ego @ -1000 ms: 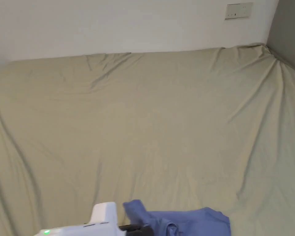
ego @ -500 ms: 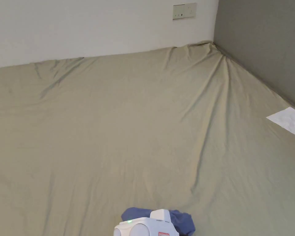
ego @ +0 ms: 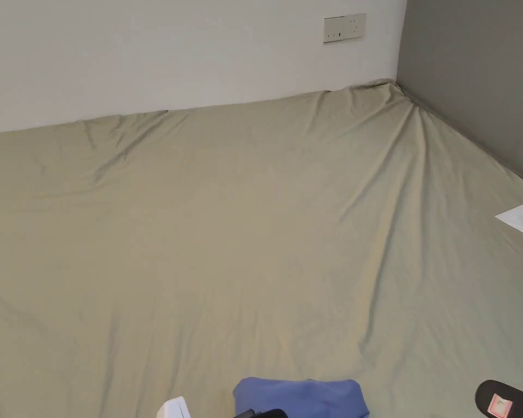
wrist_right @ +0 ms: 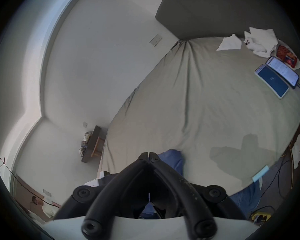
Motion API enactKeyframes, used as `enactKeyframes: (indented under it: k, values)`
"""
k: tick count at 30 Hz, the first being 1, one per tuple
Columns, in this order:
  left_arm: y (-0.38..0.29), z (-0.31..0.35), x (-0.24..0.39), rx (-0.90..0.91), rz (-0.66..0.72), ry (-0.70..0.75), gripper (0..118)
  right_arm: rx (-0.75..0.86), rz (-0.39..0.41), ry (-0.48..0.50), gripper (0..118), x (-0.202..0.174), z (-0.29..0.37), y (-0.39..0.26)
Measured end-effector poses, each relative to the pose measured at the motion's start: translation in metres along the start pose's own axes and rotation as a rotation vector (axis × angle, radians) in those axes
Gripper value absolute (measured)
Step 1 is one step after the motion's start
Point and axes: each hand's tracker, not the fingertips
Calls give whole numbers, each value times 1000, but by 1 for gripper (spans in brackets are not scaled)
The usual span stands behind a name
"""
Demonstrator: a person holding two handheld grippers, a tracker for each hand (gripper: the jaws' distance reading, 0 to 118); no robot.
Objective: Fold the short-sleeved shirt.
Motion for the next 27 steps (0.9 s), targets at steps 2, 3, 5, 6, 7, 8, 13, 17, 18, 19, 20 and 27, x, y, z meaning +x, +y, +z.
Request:
enactKeyframes:
  k: [2,3,5,6,7,8,13,17,18,19,20,27]
  values:
    - [-4,-14,0,-23,-13,8,36,4,25,-16,0,-4,0,0]
    - [-7,-26,2,-47,-55,34,3,3,28,-16,0,-4,1,0]
    - [-17,-62,16,-127,-129,73,2,16,35,-28,0,-3,11,-2]
    - [-22,-77,18,-167,-151,69,2,22,34,-36,0,-1,16,-2]
    - [-28,-96,22,-198,-185,63,1,28,29,-51,0,1,21,-2]
    - [-33,-113,25,-223,-194,91,1,39,20,-65,0,5,26,-2]
    - [-59,-172,38,-374,-156,26,0,69,-8,-118,0,16,49,-6]
    - [-82,-180,51,-441,-277,98,0,73,-24,-132,0,20,49,-8]
    - [-83,-170,52,-406,-267,77,0,72,-19,-136,0,18,45,-9]
    - [-80,-151,49,-348,-225,37,0,67,-10,-139,0,17,40,-9]
    - [-74,-125,48,-291,-178,15,0,47,7,-143,0,14,31,-9]
    - [-37,21,15,121,-99,196,0,-388,270,-216,0,-15,-136,-29]
